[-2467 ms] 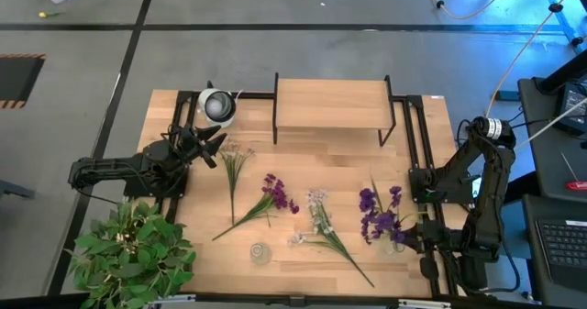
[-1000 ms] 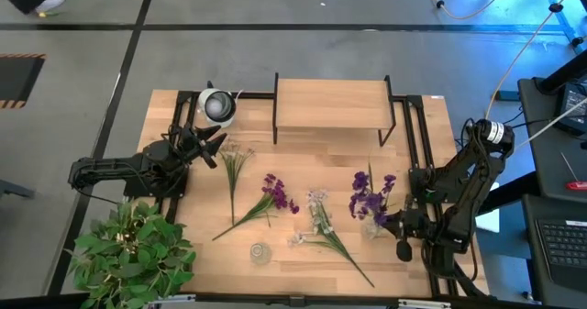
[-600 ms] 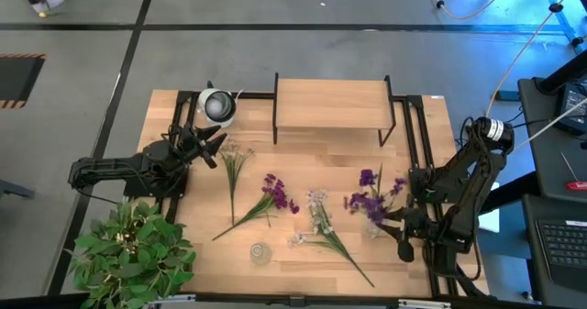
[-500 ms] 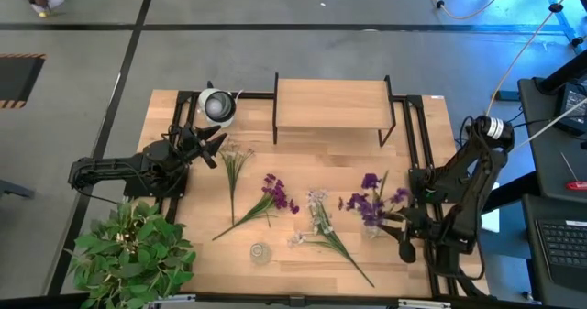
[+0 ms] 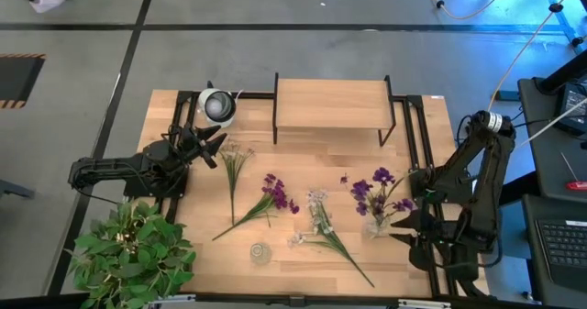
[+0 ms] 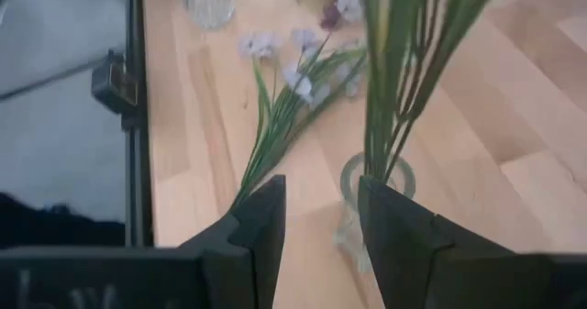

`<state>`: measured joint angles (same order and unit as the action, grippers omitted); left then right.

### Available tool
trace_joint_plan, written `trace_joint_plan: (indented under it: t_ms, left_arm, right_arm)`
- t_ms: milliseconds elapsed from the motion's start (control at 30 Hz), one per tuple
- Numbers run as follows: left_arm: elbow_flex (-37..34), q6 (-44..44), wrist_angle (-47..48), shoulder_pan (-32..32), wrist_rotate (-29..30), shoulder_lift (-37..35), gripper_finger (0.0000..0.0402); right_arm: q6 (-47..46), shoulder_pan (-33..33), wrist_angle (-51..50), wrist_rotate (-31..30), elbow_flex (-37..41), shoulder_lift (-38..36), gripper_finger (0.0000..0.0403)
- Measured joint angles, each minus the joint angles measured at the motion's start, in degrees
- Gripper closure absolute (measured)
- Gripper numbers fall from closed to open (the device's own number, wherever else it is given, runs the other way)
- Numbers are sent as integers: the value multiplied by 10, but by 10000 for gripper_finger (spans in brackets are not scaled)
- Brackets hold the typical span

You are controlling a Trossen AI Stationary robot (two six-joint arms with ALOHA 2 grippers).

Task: Pick and place flowers into a vace then onto a shelf
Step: Put the bottom white flowers into the right transparent vase

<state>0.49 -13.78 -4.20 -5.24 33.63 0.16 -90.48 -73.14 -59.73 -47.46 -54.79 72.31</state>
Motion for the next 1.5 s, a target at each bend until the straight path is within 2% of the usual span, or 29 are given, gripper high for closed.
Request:
trace_joint_plan:
  t_ms: [167,267,467,567,800,967,1100,1500]
  left_arm:
    - [0,0,0,0,0,0,206]
    - [0,0,0,0,0,0,206]
    - [0,0,0,0,0,0,206]
    - [0,0,0,0,0,0,206]
    - [0,-5,0,0,0,0,206]
    - [0,-5,0,0,0,0,206]
    - [0,-6,0,0,0,0,206]
    - [0,-5,0,0,0,0,206]
  right_arm:
    - [-4,0,3,65,-31,0,263]
    - [-4,0,34,75,-38,0,263]
    - [-10,4,27,84,-41,0,255]
    - [-10,10,14,95,-41,0,229]
    - [-7,12,-31,117,-41,0,127]
    - [-6,12,20,118,-41,0,88]
    - [0,12,53,150,-41,0,82]
    - [-5,12,164,151,-41,0,81]
